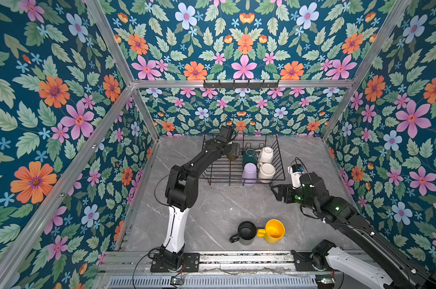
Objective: Load the cups into the dish rack
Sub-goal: 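Open the left gripper off the gold glass while the right gripper reaches the yellow mug, then grasp the yellow mug's rim with the right gripper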
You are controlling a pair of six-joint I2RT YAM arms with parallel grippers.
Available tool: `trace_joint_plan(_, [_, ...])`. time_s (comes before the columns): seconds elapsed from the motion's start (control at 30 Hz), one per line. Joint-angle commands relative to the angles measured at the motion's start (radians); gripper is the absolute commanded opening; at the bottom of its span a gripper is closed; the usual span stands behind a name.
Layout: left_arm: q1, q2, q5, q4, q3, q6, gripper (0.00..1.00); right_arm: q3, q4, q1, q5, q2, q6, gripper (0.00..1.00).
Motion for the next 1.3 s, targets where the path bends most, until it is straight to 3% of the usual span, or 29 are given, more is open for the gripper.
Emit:
trace_joint_plan(0.0, [-0.001,-0.1,-0.017,0.149,-0.091,-0.032,0.9,-0.004,-0.162,0.005,-0.058,0.019,-0.007,0.81])
trace_joint_plan(0.27, [0.005,-0.456,-0.026,0.525,-0.502,-0.131,0.92,-0.079,-0.275,0.147,-0.056,-0.006,0.097,0.67])
trace_joint_plan(0.67, [0.008,-0.814,-0.06,0.818,-0.915,-0.22,0.96,-0.133,-0.405,0.326,0.057,0.003,0.324,0.58])
trace_joint_plan(1.27, [0.008,-0.986,-0.111,0.84,-1.065,-0.238,1.0,-0.188,-0.253,0.345,0.118,0.106,0.365,0.3])
